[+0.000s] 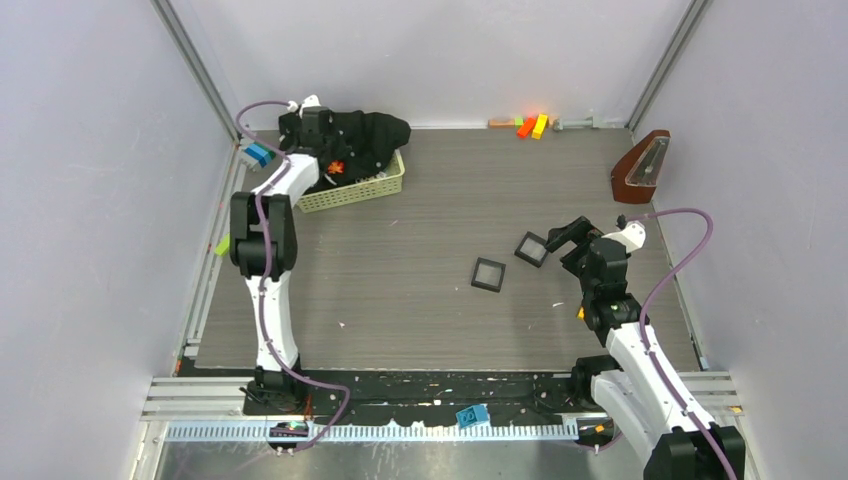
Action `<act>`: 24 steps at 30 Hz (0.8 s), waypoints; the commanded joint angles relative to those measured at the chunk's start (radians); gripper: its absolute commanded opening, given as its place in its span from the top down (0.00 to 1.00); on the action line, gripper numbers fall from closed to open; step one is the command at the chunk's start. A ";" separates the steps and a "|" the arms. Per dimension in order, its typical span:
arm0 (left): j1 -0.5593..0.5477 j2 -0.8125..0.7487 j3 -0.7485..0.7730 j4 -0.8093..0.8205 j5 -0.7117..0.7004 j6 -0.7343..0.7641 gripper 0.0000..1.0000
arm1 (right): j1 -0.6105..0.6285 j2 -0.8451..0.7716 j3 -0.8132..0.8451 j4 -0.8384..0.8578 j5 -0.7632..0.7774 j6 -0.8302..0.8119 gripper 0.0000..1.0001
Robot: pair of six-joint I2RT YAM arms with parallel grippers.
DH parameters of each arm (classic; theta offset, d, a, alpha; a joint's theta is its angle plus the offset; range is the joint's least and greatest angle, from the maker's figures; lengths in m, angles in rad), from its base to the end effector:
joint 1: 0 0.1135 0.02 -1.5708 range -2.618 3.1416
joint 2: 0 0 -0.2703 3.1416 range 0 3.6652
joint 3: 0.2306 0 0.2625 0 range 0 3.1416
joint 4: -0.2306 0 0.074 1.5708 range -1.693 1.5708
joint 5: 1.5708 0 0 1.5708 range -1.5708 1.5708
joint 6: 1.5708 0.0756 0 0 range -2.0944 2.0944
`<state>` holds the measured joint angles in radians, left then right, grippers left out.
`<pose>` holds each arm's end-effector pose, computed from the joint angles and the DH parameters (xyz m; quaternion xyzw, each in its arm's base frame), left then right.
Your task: Remove the brooch from the garment
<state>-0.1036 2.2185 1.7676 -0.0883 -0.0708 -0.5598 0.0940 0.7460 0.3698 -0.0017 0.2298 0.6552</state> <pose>0.5650 -0.0534 0.1950 -0.2136 0.8429 -0.1314 0.4761 0.2191 0.0034 0.2044 0.2895 0.7719 0.1159 0.5540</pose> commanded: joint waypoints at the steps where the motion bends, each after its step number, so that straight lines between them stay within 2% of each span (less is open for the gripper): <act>1: -0.004 -0.217 -0.010 0.068 -0.027 0.053 1.00 | -0.001 -0.015 0.000 0.056 -0.013 -0.011 0.00; 18: -0.033 -0.702 -0.100 -0.033 -0.033 0.065 0.99 | 0.000 -0.030 -0.001 0.044 -0.037 -0.011 0.00; 19: -0.034 -0.712 -0.102 -0.060 -0.044 0.063 0.91 | 0.000 -0.029 -0.001 0.044 -0.038 -0.010 0.00; 23: -0.033 -0.694 -0.110 -0.166 -0.125 0.069 0.39 | 0.000 -0.019 0.000 0.046 -0.046 -0.007 0.00; 24: -0.033 -0.682 -0.112 -0.193 -0.141 0.076 0.31 | 0.000 -0.017 -0.001 0.046 -0.047 -0.006 0.00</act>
<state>-0.1383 1.4963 1.6802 -0.1383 -0.1238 -0.5037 0.0940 0.7307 0.3695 -0.0006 0.1921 0.6556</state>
